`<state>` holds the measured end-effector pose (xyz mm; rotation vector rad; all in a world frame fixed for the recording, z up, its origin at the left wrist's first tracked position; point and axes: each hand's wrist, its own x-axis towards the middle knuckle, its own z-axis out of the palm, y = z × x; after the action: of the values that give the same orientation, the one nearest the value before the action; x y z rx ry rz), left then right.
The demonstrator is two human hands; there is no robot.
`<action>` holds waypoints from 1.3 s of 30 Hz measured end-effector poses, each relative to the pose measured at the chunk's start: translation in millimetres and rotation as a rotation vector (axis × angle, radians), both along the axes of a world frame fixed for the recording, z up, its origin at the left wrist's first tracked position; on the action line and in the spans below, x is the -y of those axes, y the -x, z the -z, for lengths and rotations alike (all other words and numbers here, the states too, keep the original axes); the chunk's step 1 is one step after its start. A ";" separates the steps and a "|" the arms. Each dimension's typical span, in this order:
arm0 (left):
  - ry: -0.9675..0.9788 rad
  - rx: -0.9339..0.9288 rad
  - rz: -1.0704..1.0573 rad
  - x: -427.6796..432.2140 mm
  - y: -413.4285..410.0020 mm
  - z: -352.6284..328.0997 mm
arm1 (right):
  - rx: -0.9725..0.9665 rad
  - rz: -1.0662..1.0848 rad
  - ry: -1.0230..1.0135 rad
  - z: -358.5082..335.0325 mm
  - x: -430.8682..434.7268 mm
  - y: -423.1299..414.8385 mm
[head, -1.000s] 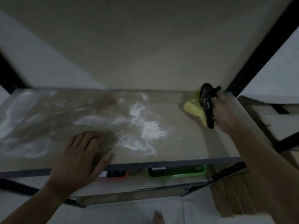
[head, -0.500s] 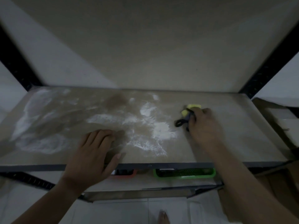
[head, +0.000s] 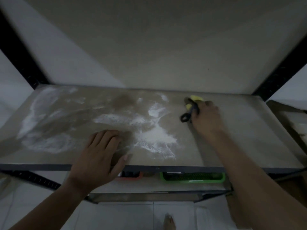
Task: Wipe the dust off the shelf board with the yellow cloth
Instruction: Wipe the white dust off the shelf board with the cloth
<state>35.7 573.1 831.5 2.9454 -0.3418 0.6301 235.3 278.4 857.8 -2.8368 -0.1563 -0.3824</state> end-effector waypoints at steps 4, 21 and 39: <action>0.007 0.006 0.008 0.1 0.4 -1.3 | -0.099 -0.368 -0.003 -2.7 -57.7 3.0; 0.020 -0.019 0.010 1.7 0.6 -2.1 | -0.091 -0.452 -0.015 -22.2 -64.9 -65.3; 0.041 -0.056 0.010 -0.9 -0.5 0.0 | -0.282 -0.456 -0.069 -40.4 -101.1 -42.7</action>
<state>36.2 574.0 831.5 2.9135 -0.3344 0.5454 278.0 379.5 898.2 -2.6414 -0.6963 0.1071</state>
